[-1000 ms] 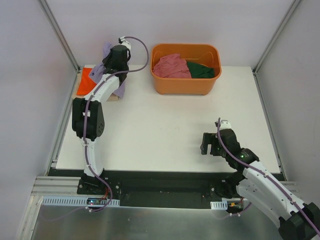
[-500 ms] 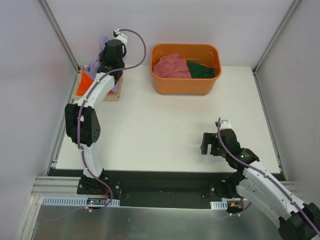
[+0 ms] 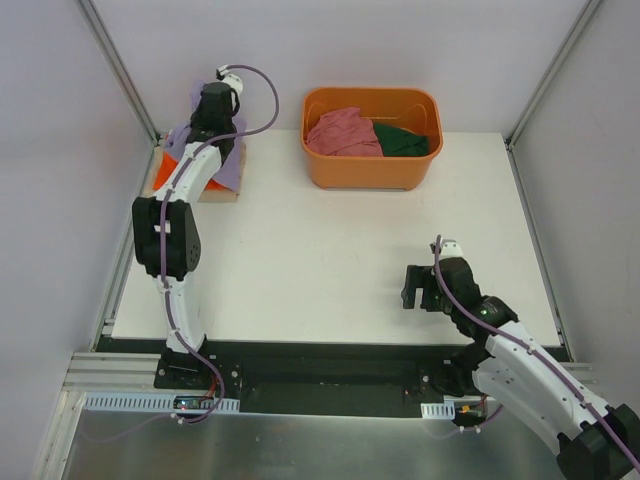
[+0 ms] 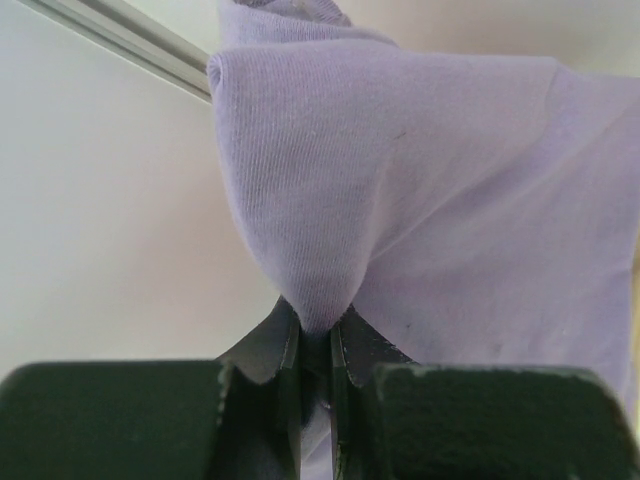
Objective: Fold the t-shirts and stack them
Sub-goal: Put the neatly folded tshirt into the corner of the board with the left arm
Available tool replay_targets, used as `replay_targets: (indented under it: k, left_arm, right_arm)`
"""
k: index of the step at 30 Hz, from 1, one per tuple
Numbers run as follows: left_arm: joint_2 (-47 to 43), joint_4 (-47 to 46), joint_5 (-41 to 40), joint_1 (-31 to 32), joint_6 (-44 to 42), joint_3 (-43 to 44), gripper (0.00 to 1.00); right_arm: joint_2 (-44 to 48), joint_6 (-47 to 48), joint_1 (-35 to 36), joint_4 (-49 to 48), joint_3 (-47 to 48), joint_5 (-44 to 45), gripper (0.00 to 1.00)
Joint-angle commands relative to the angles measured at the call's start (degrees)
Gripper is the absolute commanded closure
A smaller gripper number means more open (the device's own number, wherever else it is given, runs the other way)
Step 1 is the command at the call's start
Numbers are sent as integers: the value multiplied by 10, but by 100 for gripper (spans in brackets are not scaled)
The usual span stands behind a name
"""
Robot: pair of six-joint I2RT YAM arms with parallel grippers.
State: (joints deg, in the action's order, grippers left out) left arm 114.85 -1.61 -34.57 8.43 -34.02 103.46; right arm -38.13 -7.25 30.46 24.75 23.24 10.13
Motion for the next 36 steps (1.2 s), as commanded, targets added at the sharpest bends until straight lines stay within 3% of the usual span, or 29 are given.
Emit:
replay_targets:
  k: [1,17,18,20,21,22,31,36]
  left_arm:
    - [40,-20,41,-22,-6,49,100]
    - [162,-21,93,-107,18,148,100]
    - [164,-22,90,-110,24,148,97]
    - [164,-21,82,-114,40,145,56]
    - [162,-22,78,-114,44,146,22]
    - [161,-21,71,-113,52,147,4]
    - [73,-5,48,-104,131,110,1]
    - [-19,55,58,-69,208,55,1]
  right_arm:
    - [-10,1,-5,10,32,17,4]
    - [-29,5,-5,26,47,39,4]
    - [-32,6,-4,28,51,45,4]
    - [-37,8,-5,31,58,53,4]
    - [-40,12,-5,31,59,55,4]
    - [-41,14,-5,30,61,55,4]
    - [-36,20,-5,27,58,53,4]
    - [-26,29,-4,0,64,61,4]
